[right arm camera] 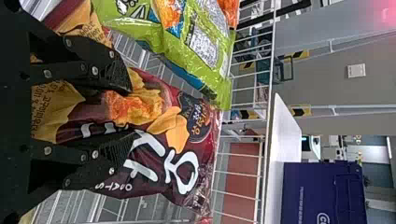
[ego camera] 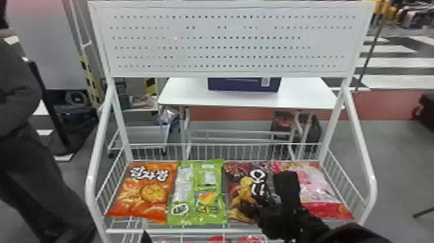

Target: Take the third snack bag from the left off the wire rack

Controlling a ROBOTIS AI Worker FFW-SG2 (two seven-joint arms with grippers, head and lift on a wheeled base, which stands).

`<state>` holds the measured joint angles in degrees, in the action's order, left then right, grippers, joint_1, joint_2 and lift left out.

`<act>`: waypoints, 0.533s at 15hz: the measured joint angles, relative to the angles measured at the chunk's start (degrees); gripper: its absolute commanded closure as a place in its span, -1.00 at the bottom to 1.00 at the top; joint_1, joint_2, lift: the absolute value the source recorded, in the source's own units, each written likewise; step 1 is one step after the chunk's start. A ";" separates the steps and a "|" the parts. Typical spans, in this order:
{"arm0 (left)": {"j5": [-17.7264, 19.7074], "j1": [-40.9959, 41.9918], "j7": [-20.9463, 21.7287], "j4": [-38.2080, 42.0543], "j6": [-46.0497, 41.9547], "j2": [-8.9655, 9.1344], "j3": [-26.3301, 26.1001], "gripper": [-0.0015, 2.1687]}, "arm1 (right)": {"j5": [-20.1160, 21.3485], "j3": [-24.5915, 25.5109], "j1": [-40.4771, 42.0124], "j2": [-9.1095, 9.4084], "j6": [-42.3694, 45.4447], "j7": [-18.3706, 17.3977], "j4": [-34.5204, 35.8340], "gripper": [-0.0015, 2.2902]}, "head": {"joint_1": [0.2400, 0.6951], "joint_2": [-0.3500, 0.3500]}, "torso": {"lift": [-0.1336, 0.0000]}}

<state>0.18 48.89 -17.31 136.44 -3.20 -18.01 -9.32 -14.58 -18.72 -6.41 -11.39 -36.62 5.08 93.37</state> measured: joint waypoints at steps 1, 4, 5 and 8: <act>0.00 -0.01 0.00 0.08 0.01 0.00 0.02 -0.87 | 0.00 0.01 0.34 -0.09 0.28 0.01 0.57 0.94 | 0.14 0.00 | 1.00; 0.00 -0.02 0.00 0.25 0.16 -0.01 0.06 -0.87 | -0.45 0.18 2.00 -0.62 2.35 -0.07 3.36 0.94 | 0.14 0.00 | 1.00; 0.00 -0.02 0.00 0.33 0.17 -0.01 0.07 -0.87 | -0.73 0.40 2.80 -0.97 3.88 -0.13 4.60 0.94 | 0.14 0.00 | 1.00; 0.00 0.03 0.00 0.59 0.18 -0.05 0.09 -0.87 | -2.16 1.79 6.07 -2.56 8.23 -1.03 9.04 0.94 | 0.14 0.00 | 1.00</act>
<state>0.18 48.92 -17.31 137.03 -3.03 -18.06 -9.23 -16.73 -16.93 -0.34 -13.95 -28.39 4.05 102.40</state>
